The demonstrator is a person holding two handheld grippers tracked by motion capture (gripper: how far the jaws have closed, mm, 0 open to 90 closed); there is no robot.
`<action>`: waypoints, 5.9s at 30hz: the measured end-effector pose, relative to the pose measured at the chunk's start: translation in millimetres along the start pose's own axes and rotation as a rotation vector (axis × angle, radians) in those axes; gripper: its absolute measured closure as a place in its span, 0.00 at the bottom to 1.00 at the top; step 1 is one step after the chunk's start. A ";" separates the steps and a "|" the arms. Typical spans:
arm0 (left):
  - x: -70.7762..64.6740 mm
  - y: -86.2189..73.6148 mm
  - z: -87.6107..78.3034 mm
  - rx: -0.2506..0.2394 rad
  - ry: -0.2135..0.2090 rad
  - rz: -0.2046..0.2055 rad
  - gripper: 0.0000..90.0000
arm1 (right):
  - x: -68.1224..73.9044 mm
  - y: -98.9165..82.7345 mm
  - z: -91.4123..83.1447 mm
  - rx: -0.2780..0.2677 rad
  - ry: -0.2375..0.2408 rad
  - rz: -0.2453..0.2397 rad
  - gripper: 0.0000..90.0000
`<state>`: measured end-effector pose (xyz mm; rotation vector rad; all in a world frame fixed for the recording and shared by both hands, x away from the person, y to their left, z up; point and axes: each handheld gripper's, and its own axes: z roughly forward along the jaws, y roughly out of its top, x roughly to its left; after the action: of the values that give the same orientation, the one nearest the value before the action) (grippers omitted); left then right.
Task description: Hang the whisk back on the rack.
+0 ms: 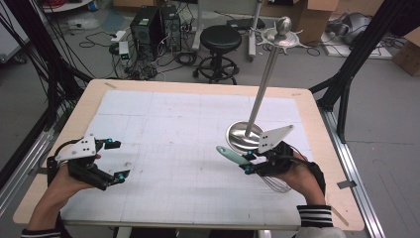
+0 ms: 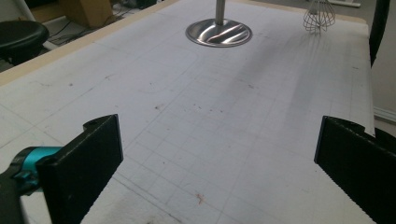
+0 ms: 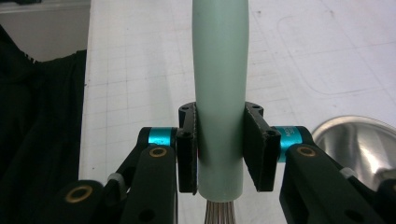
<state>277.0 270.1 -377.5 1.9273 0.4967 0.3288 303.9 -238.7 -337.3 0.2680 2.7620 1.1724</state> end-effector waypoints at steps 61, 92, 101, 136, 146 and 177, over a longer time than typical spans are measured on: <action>1.4 -1.2 2.2 0.018 0.004 -0.006 0.02 | -52.4 -13.2 -184.4 -0.272 -0.206 0.185 0.77; 2.7 -7.5 -0.6 0.007 0.005 -0.032 0.02 | -90.3 16.3 -210.6 -0.315 -0.234 0.201 0.77; 3.6 -9.2 -2.1 0.011 0.010 -0.035 0.02 | -97.5 21.9 -206.8 -0.325 -0.228 0.206 0.77; 3.5 -10.2 -1.5 0.014 0.007 -0.036 0.02 | -117.2 28.9 -187.3 -0.316 -0.184 0.231 0.77; 3.6 -10.3 -1.3 0.014 0.008 -0.038 0.02 | -116.7 29.7 -184.2 -0.321 -0.168 0.224 0.77; 4.2 -10.6 -1.9 0.013 0.007 -0.037 0.02 | -119.4 41.8 -162.7 -0.293 -0.177 0.197 0.76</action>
<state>277.8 277.4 -386.5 1.9281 0.5396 0.3087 394.8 -349.4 -188.9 0.5888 2.4161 1.4986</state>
